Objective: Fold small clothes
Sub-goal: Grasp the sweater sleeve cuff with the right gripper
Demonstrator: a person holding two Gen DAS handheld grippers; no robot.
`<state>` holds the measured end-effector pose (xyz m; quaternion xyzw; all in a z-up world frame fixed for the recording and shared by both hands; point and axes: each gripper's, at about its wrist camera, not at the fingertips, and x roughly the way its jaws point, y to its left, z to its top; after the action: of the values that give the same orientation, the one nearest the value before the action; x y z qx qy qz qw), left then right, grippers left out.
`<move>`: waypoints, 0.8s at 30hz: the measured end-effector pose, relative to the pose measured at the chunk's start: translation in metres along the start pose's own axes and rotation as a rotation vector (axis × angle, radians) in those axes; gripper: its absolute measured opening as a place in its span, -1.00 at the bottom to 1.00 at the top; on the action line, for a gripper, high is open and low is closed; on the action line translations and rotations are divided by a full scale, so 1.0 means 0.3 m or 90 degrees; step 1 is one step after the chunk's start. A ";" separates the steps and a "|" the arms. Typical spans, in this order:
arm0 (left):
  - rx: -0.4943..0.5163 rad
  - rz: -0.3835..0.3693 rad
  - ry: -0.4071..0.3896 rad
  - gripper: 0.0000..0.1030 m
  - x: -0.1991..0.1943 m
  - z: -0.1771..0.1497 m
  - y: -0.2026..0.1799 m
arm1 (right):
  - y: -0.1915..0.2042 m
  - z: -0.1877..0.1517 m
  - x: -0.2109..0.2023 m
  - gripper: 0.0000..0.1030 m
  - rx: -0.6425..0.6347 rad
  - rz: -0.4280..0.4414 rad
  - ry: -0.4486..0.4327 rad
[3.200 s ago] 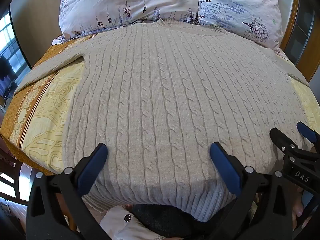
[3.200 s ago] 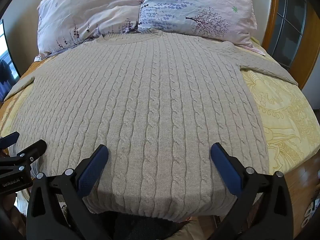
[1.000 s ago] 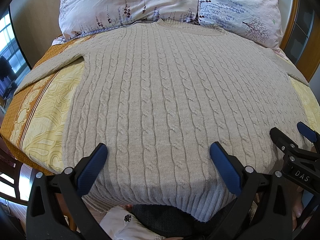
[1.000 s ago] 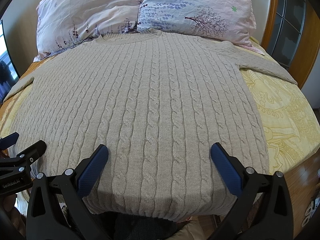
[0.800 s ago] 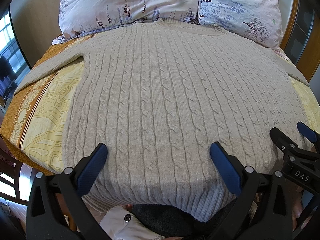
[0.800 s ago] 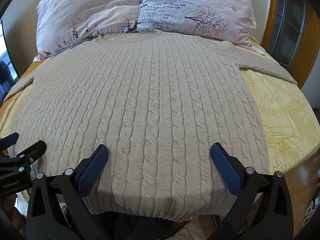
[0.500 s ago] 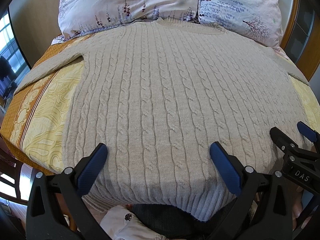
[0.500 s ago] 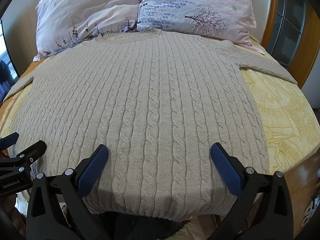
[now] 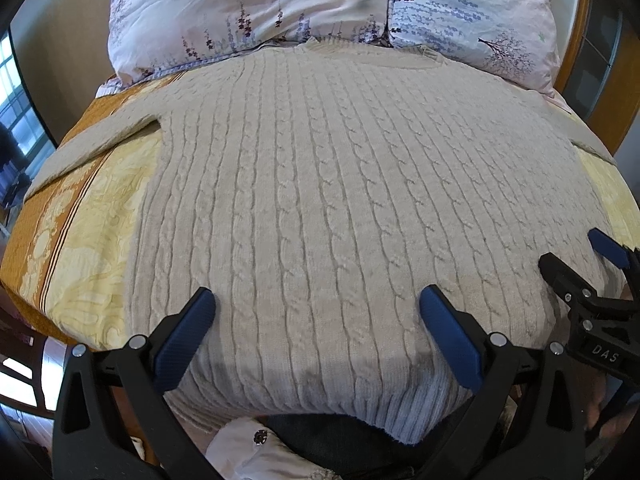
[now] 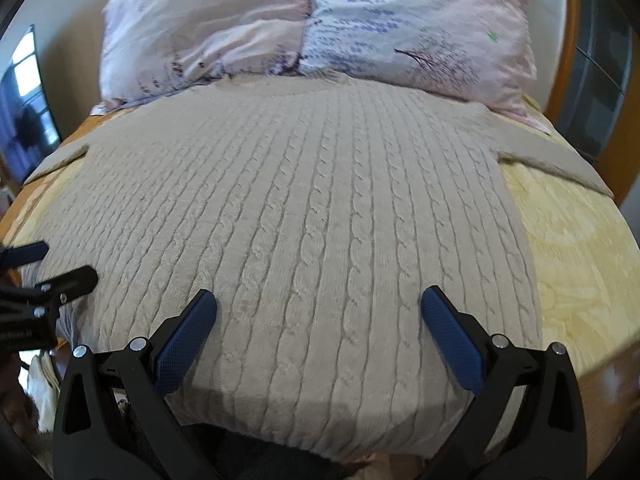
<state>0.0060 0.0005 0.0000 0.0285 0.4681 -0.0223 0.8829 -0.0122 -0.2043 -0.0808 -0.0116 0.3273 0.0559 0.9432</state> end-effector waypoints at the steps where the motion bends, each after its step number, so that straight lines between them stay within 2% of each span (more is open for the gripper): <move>1: 0.006 0.000 -0.006 0.97 0.001 0.005 -0.002 | -0.002 0.002 0.001 0.97 -0.005 0.005 -0.002; 3: 0.016 0.002 -0.020 0.97 0.002 0.018 -0.009 | -0.013 0.014 0.007 0.97 -0.010 0.016 -0.001; 5: 0.026 0.000 -0.039 0.97 -0.003 0.042 -0.015 | -0.063 0.046 -0.004 0.97 0.023 0.021 -0.012; 8: 0.044 -0.006 -0.067 0.97 -0.014 0.094 -0.020 | -0.213 0.127 -0.042 0.97 0.117 0.013 -0.060; 11: 0.040 -0.017 -0.078 0.97 -0.011 0.156 -0.019 | -0.414 0.210 -0.049 0.97 0.237 0.001 -0.069; 13: 0.021 -0.048 -0.084 0.97 -0.003 0.198 -0.002 | -0.552 0.237 -0.037 0.81 0.337 -0.002 -0.057; 15: -0.002 -0.099 -0.084 0.97 0.011 0.245 0.022 | -0.689 0.247 -0.001 0.67 0.436 0.018 -0.031; 17: -0.021 -0.115 -0.084 0.97 0.025 0.282 0.032 | -0.769 0.259 0.033 0.54 0.479 0.014 -0.021; 20: -0.018 -0.083 -0.086 0.97 0.049 0.332 0.024 | -0.886 0.269 0.088 0.40 0.529 -0.029 -0.007; 24: 0.011 -0.042 -0.105 0.97 0.074 0.375 0.016 | -1.028 0.266 0.163 0.24 0.620 -0.039 0.008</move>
<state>0.1116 -0.0031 0.0448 0.0184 0.3943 -0.0577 0.9170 0.1098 -0.5014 -0.0529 0.4207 0.3206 -0.1316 0.8384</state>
